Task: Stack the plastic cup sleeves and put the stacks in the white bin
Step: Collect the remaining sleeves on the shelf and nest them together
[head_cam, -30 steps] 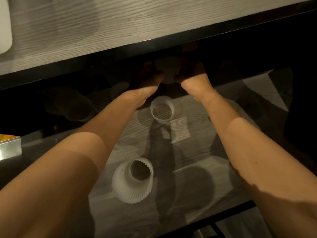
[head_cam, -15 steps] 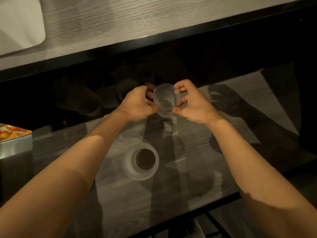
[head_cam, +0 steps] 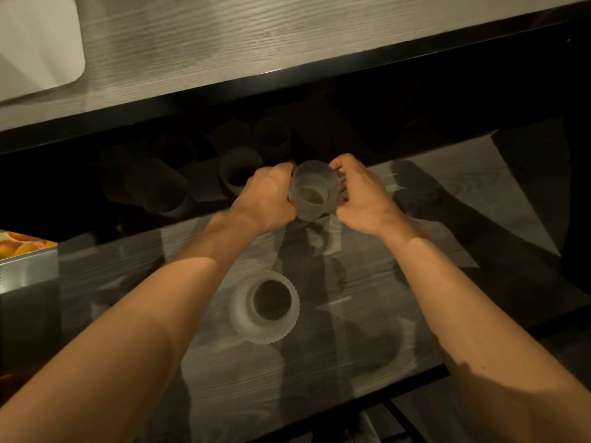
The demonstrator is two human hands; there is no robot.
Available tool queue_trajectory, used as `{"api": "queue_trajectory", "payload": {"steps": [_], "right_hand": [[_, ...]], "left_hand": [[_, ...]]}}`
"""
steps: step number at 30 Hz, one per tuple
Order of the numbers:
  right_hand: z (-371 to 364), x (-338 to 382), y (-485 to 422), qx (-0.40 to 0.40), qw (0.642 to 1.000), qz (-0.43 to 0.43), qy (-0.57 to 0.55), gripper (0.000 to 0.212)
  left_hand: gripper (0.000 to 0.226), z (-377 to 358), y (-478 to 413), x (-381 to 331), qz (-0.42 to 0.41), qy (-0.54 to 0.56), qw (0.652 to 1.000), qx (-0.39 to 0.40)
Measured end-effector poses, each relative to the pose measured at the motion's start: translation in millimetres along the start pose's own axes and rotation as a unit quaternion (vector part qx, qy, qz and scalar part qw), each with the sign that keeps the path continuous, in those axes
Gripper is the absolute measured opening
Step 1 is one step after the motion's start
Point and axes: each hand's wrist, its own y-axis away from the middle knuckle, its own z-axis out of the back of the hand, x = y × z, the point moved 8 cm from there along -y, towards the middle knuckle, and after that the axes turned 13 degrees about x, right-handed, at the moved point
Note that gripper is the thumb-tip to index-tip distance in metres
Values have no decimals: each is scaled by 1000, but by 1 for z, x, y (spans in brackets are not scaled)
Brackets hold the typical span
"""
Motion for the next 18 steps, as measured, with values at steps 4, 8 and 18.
{"api": "queue_trajectory", "payload": {"steps": [4,8,18], "right_hand": [[9,-4,-9,3,998,-48,40,57],[20,6,-31,-3,996,-94,-3,8],[-17,11,-105,118,988,-63,-73,57]], "left_hand": [[29,14,-1,-6,69,-83,994,18],[52,24,-17,11,153,-27,986,58],[72,48,-52,22,123,38,991,-33]]}}
